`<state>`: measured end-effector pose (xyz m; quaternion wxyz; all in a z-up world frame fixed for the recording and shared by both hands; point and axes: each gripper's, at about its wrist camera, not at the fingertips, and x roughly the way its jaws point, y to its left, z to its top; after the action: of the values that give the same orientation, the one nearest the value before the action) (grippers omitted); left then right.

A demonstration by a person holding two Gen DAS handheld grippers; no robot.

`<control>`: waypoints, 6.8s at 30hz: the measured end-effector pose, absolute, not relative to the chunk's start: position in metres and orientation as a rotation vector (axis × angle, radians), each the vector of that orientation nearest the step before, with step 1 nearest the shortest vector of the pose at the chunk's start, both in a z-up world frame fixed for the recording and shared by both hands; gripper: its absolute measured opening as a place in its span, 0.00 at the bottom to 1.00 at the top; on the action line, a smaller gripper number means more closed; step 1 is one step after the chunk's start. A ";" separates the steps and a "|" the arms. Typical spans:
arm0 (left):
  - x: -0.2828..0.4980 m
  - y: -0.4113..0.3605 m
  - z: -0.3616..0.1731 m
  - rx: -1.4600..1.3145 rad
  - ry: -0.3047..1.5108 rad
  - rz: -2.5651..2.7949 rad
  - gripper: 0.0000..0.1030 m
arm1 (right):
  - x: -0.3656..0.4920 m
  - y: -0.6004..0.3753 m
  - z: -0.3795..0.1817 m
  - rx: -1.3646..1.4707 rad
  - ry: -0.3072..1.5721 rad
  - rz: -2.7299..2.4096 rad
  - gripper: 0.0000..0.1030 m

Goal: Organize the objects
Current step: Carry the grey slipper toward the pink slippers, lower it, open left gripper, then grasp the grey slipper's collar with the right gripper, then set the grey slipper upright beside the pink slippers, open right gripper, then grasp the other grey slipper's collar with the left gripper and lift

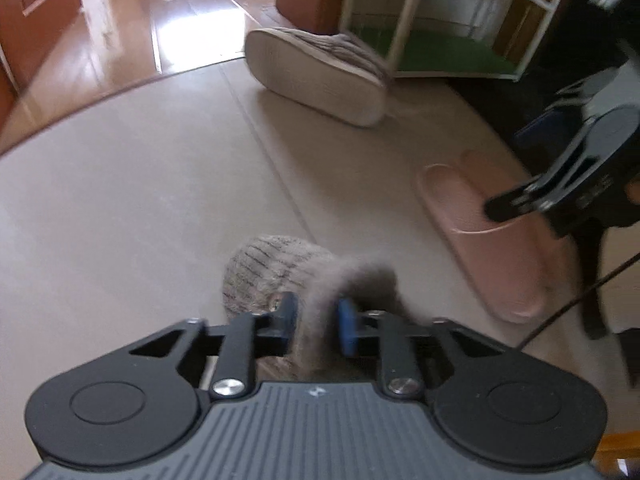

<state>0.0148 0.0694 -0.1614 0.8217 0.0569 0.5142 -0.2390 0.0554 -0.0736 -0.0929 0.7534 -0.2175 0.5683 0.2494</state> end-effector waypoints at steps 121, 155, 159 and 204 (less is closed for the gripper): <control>0.043 0.135 -0.211 0.190 1.118 -0.147 0.65 | 0.060 -0.024 -0.146 -0.400 1.496 0.912 1.00; 0.348 -0.193 -0.162 0.484 1.063 -0.399 0.82 | 0.123 -0.147 -0.057 -0.408 1.243 0.965 0.99; 0.371 -0.219 -0.191 0.576 1.097 -0.373 0.74 | 0.129 -0.159 -0.055 -0.334 1.240 0.957 1.00; 0.337 -0.168 -0.238 0.938 1.127 -0.281 0.31 | 0.141 -0.197 -0.087 -0.262 1.383 0.887 1.00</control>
<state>0.3367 -0.1684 -0.2381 0.7342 0.4265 0.5124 -0.1279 0.1411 -0.1969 -0.0869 0.6735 -0.1163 0.6145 0.3941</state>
